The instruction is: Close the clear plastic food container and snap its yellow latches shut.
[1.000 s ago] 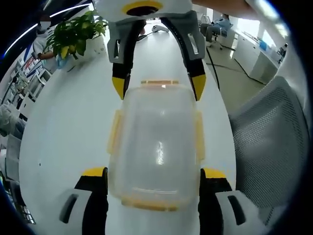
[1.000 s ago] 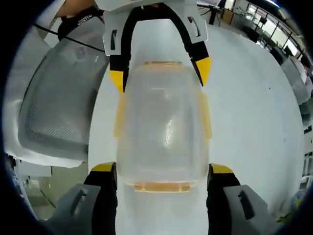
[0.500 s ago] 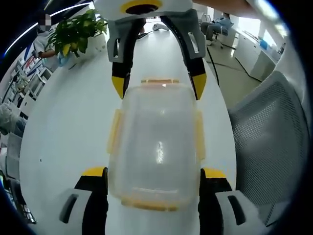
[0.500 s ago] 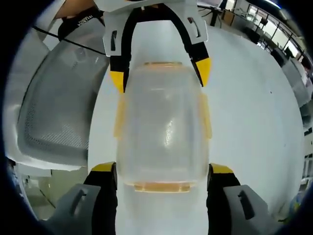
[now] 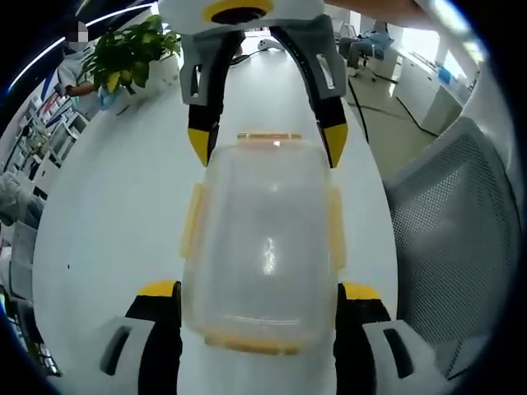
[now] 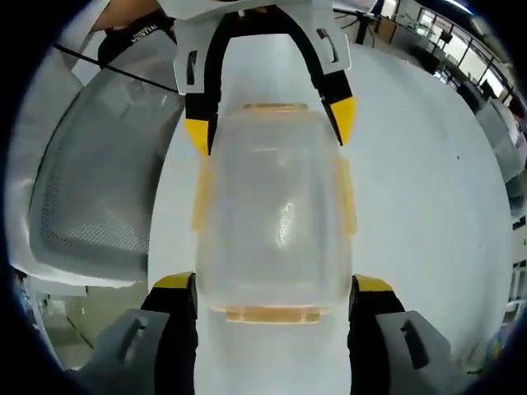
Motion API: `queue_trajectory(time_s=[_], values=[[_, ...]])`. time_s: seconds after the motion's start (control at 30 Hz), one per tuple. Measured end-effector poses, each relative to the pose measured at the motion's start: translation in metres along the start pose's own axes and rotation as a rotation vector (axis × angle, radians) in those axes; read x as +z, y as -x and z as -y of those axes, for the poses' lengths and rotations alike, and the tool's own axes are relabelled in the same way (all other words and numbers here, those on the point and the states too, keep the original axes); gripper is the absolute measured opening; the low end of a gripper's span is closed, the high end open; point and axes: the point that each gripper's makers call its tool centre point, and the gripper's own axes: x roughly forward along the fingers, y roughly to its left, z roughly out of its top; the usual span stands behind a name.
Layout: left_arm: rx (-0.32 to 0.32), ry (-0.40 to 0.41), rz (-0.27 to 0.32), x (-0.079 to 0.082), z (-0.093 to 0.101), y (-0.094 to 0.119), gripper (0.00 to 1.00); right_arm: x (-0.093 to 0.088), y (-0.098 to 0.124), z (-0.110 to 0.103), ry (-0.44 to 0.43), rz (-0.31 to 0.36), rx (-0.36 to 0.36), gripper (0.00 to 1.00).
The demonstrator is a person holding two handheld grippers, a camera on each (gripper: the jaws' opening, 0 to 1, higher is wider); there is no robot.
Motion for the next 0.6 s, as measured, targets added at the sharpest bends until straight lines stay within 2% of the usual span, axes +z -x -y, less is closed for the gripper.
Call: queue_trajectory(time_s=[0.6], values=[[0.001, 0.006, 0.001, -0.0002, -0.0048, -0.0004, 0.73, 0.0007, 0.0003, 0.0056, 0.008, 0.001, 0.002, 0.72]])
